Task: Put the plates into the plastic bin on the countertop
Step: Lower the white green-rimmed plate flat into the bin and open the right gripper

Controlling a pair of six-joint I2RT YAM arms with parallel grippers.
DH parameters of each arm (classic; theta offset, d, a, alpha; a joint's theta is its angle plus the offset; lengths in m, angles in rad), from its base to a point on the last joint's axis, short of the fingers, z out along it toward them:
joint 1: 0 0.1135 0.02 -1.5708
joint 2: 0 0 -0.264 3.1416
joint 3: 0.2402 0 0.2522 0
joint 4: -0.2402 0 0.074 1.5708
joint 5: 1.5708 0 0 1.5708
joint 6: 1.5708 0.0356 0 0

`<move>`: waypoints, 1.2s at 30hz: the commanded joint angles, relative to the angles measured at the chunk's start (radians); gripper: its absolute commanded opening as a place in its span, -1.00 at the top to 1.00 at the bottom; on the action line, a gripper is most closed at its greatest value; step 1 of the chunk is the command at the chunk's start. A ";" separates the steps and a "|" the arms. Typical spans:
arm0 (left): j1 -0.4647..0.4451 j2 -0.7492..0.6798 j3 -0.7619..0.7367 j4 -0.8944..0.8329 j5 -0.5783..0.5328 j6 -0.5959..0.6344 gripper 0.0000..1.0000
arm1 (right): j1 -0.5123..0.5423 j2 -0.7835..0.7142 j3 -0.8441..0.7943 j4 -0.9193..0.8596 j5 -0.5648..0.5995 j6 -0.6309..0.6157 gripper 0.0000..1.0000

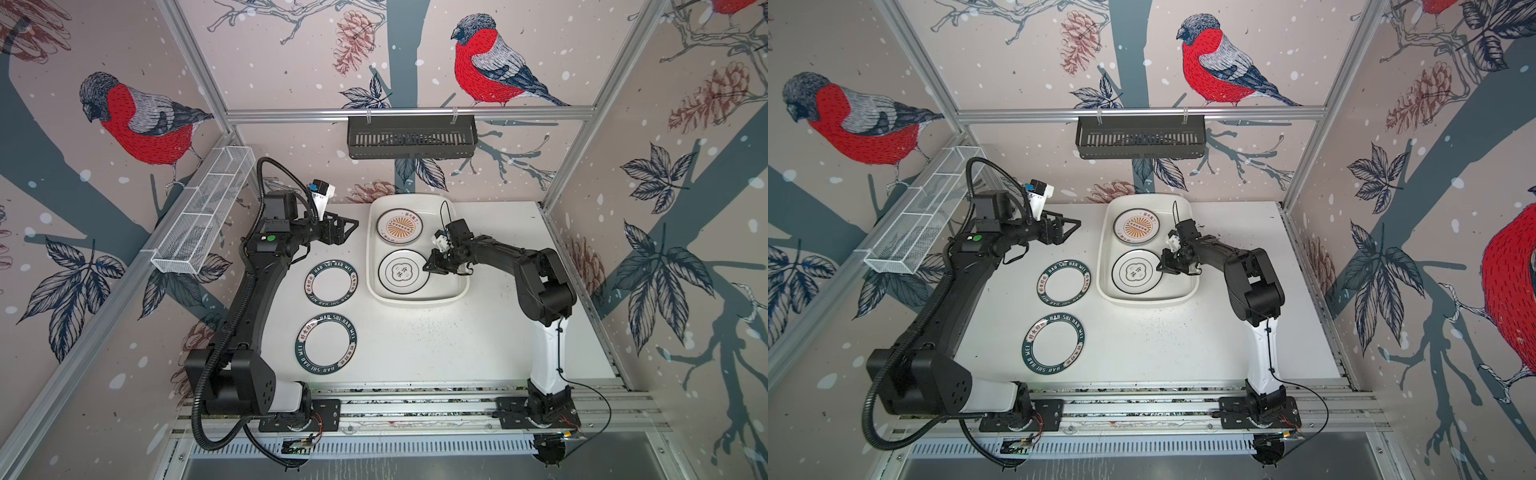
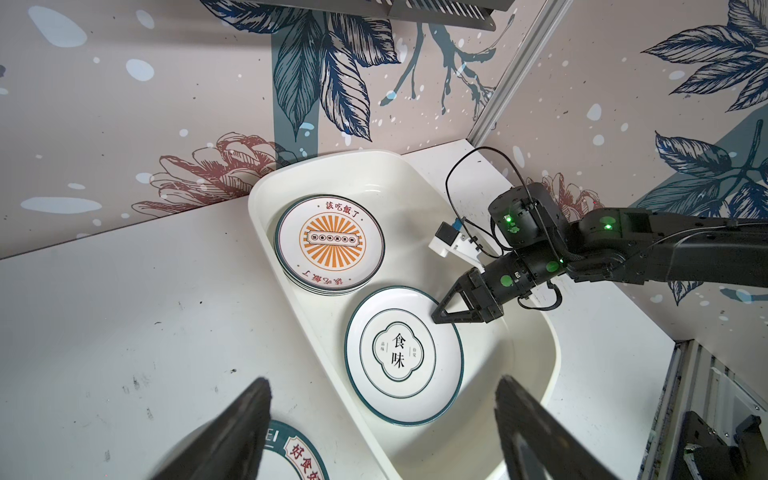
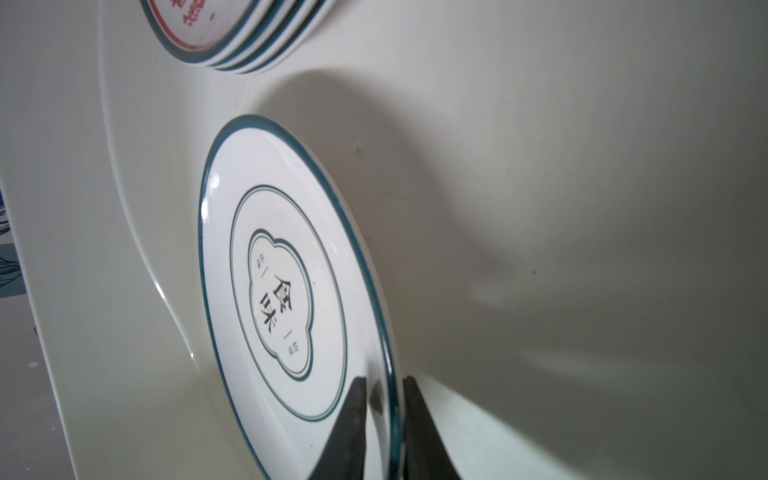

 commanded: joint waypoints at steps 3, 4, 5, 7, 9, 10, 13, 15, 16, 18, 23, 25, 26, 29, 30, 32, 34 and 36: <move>0.001 0.005 0.010 0.015 0.027 0.008 -0.67 | 0.000 0.015 0.026 -0.059 0.029 -0.037 0.59; 0.001 0.007 0.011 0.014 0.027 0.008 -0.67 | 0.001 0.015 0.026 -0.061 0.031 -0.039 0.59; 0.001 0.007 0.012 0.014 0.028 0.007 -0.67 | 0.000 0.015 0.026 -0.062 0.034 -0.041 0.59; 0.002 0.010 0.016 0.013 0.030 0.006 -0.67 | 0.000 0.016 0.026 -0.068 0.036 -0.043 0.58; 0.002 0.010 0.020 0.014 0.031 0.006 -0.67 | 0.000 0.014 0.026 -0.071 0.036 -0.045 0.56; 0.001 0.012 0.022 0.014 0.030 0.006 -0.67 | 0.000 0.012 0.026 -0.073 0.036 -0.045 0.55; 0.002 0.015 0.027 0.013 0.031 0.006 -0.68 | 0.002 0.008 0.027 -0.077 0.036 -0.047 0.53; 0.001 0.016 0.027 0.013 0.030 0.007 -0.68 | 0.002 0.003 0.028 -0.082 0.039 -0.050 0.50; 0.002 0.016 0.026 0.012 0.031 0.006 -0.68 | 0.003 0.000 0.028 -0.084 0.040 -0.050 0.48; 0.002 0.016 0.024 0.012 0.031 0.006 -0.69 | 0.002 -0.008 0.029 -0.090 0.043 -0.050 0.46; 0.002 0.015 0.019 0.012 0.018 0.002 -0.70 | 0.000 -0.025 0.030 -0.105 0.060 -0.059 0.30; 0.003 0.013 0.014 0.011 0.011 -0.002 -0.71 | 0.001 -0.030 0.030 -0.108 0.068 -0.061 0.28; 0.002 0.010 0.010 0.012 0.008 -0.004 -0.71 | 0.000 -0.031 0.031 -0.110 0.073 -0.060 0.27; 0.009 -0.001 -0.006 0.014 -0.001 -0.010 -0.71 | 0.000 -0.046 0.025 -0.100 0.083 -0.057 0.25; 0.011 -0.003 -0.009 0.015 -0.007 -0.011 -0.72 | -0.001 -0.049 0.024 -0.097 0.085 -0.054 0.24; 0.023 -0.005 -0.012 0.009 -0.018 -0.019 -0.75 | -0.005 -0.057 0.029 -0.092 0.092 -0.051 0.23; 0.042 -0.003 -0.014 0.007 -0.007 -0.028 -0.77 | -0.005 -0.065 0.034 -0.086 0.095 -0.049 0.22; 0.059 0.003 -0.015 0.003 0.002 -0.034 -0.81 | -0.006 -0.077 0.039 -0.080 0.100 -0.044 0.22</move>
